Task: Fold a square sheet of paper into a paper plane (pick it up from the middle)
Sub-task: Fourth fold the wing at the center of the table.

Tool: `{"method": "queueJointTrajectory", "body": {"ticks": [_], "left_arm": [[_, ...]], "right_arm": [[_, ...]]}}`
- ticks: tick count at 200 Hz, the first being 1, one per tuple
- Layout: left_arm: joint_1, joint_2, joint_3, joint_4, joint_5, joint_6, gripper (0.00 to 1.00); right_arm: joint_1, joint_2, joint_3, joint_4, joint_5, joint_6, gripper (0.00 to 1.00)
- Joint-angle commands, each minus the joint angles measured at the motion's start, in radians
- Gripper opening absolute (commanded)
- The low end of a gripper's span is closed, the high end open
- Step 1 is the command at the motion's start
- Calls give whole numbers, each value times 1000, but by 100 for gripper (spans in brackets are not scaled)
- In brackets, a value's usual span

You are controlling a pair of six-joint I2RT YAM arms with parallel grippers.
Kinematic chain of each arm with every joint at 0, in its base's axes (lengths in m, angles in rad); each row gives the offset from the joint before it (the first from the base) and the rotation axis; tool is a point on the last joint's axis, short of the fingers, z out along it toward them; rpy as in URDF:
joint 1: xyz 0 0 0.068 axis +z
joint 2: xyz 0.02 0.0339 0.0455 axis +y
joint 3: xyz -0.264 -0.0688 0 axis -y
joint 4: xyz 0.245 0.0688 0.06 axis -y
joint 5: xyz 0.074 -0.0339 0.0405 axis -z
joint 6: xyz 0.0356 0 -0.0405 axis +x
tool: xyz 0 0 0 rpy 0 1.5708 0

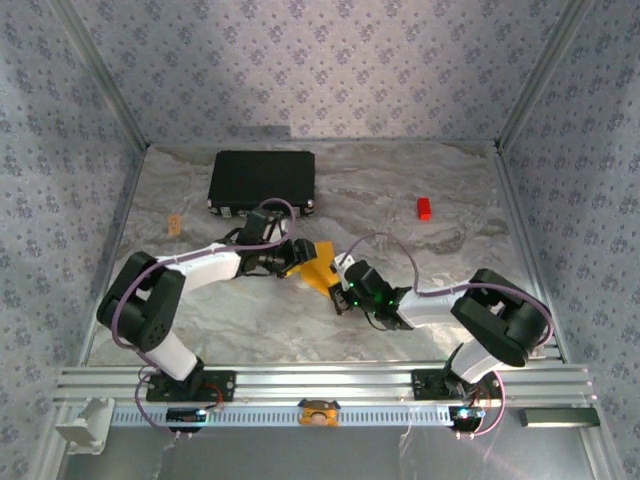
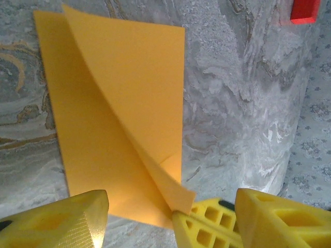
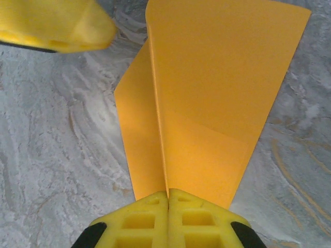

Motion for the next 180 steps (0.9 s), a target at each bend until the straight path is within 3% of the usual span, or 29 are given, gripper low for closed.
{"method": "queueJointTrajectory", "body": {"ticks": [1, 54, 128, 180], "left_arm": [[7, 32, 27, -4, 3, -16, 65], [11, 65, 50, -43, -16, -26, 60], [12, 65, 41, -91, -5, -54, 12], [12, 52, 39, -93, 2, -72, 2]], "right_arm": [[30, 6, 16, -21, 60, -76, 0], [73, -7, 0, -10, 125, -169, 1], [122, -6, 15, -55, 224, -261, 8], [168, -5, 27, -79, 333, -323, 19]]}}
